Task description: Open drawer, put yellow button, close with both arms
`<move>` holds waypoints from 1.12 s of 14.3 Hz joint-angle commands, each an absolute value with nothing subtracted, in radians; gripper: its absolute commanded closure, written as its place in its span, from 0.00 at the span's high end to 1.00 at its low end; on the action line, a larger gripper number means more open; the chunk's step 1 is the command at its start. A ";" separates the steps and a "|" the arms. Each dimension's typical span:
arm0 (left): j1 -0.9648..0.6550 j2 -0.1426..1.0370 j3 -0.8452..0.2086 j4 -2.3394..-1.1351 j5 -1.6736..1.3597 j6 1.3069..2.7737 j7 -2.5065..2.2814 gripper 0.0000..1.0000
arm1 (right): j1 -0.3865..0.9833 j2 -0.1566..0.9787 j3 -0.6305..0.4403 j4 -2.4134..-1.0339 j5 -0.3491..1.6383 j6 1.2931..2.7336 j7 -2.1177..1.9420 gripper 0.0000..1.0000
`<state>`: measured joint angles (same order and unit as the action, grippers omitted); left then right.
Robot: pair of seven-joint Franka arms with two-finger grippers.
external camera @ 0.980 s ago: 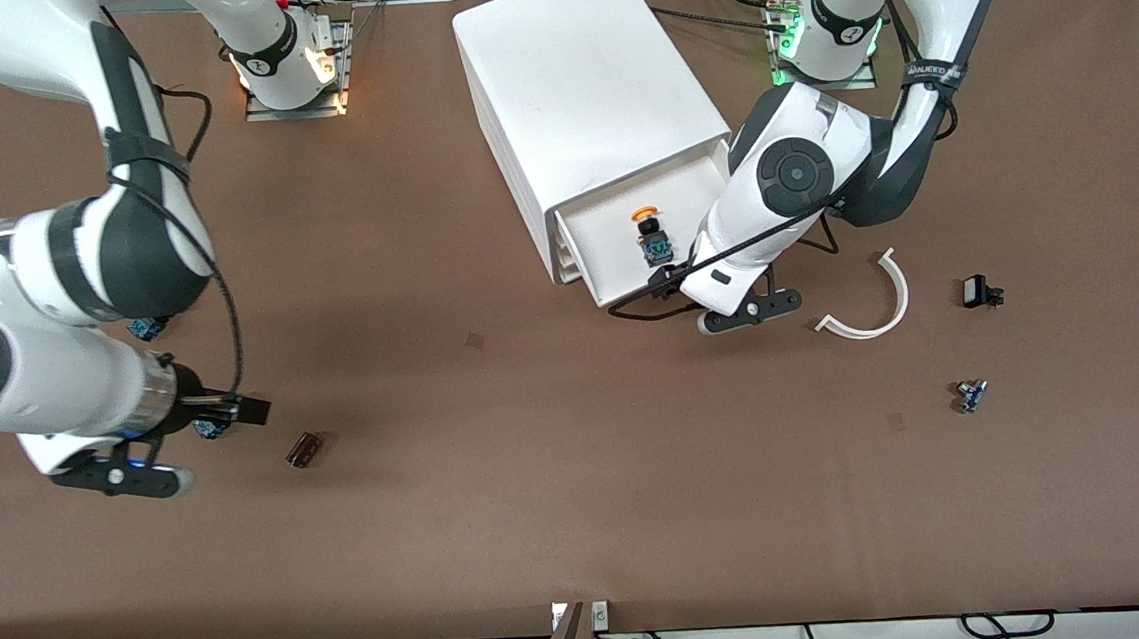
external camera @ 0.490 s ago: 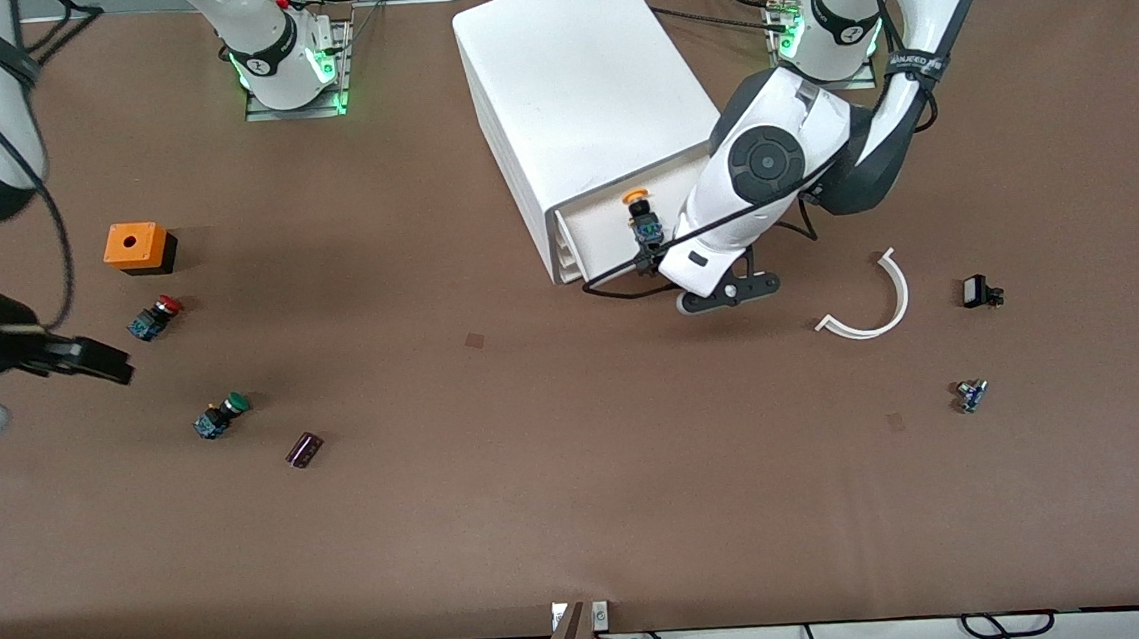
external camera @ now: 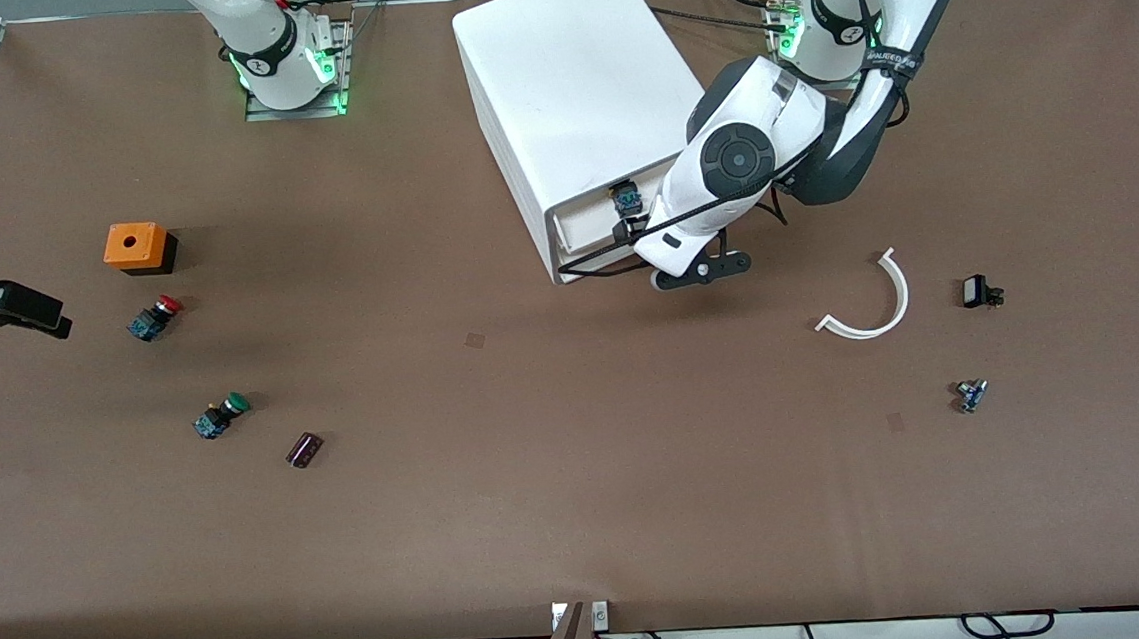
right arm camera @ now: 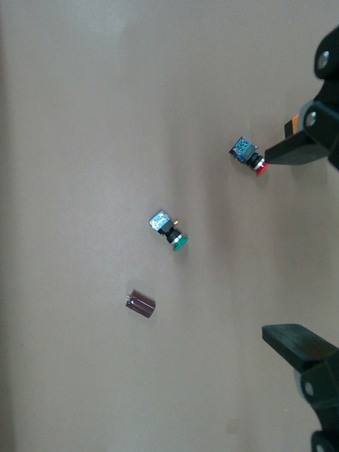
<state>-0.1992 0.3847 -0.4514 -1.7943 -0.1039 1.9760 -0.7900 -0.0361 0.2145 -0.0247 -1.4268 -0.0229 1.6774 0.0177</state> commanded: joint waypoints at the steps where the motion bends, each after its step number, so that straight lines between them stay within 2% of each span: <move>1: -0.173 0.347 -0.501 -1.853 -0.132 1.964 -0.795 1.00 | -0.051 0.184 -0.009 -1.433 -0.035 1.620 -0.014 1.00; 5: -0.166 0.347 -0.526 -1.861 -0.143 1.957 -0.795 1.00 | -0.051 0.137 -0.009 -1.511 -0.034 1.634 -0.021 1.00; 9: -0.161 0.347 -0.531 -1.861 -0.156 1.957 -0.795 1.00 | -0.051 0.042 -0.011 -1.681 -0.038 1.762 -0.023 1.00; 13: -0.138 0.342 -0.529 -1.844 -0.155 1.927 -0.776 1.00 | -0.048 0.043 -0.009 -1.669 -0.038 1.732 -0.029 1.00; 16: -0.079 0.334 -0.517 -1.778 -0.111 1.858 -0.715 1.00 | -0.046 0.049 -0.009 -1.648 -0.037 1.701 -0.028 1.00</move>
<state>-0.1342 0.3632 -0.5133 -1.8116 -0.1304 1.9204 -0.7750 -0.0365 0.0672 -0.0217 -1.6402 -0.0230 1.7225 -0.0133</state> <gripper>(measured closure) 0.000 0.000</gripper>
